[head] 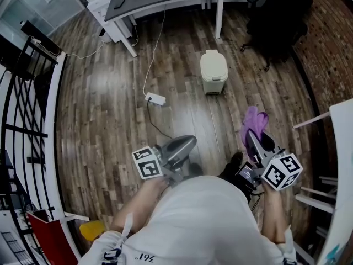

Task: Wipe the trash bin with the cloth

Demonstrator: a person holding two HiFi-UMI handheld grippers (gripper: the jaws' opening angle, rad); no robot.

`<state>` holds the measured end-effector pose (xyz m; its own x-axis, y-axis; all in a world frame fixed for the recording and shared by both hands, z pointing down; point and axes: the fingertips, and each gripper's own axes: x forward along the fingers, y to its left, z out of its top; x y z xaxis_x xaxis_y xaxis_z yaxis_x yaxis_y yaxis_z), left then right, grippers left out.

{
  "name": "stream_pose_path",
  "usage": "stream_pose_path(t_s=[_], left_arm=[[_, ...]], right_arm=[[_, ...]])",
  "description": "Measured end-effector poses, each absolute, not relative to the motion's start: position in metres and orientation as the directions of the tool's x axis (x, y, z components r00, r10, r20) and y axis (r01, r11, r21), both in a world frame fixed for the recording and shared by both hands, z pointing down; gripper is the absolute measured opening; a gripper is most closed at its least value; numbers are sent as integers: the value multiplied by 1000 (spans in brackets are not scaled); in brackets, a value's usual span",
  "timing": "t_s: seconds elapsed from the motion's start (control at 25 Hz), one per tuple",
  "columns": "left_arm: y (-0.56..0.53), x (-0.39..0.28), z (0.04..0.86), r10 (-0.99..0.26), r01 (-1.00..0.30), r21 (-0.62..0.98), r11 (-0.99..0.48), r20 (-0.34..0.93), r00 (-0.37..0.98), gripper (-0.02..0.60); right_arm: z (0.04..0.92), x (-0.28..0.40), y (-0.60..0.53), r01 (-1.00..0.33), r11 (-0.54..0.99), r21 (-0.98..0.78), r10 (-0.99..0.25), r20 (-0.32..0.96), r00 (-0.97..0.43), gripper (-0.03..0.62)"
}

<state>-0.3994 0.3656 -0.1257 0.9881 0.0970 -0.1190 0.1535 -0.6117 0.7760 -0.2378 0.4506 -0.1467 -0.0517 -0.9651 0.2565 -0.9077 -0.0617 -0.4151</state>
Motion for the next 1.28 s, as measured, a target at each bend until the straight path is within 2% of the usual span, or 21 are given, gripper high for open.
stream_pose_path(t_s=[0.12,0.36,0.72,1.0,1.28], left_arm=[[357,-406,-125,73,138,773,-619,-118,990,15],[345,-413,-125,57,126,766,-630,-115,992,15],[334,-408,-117,81,119,763,-635,-87,993,15],[325,-390,-101,77,87,786,-612,-50,996,15],[292,-348,-98,20,27,781,-624,-19,1000,15]], right_arm=[[-152,-235,454,-895,-58,-442,-967,248,-60,94],[-145,-214,465,-943,-171,-286,-941,330,71,94],[-139,-193,476,-937,-271,-222,-912,370,176,94],[-127,-171,480,-930,-294,-219,-889,419,182,94],[-109,-112,439,-931,-277,-237,-883,445,149,94]])
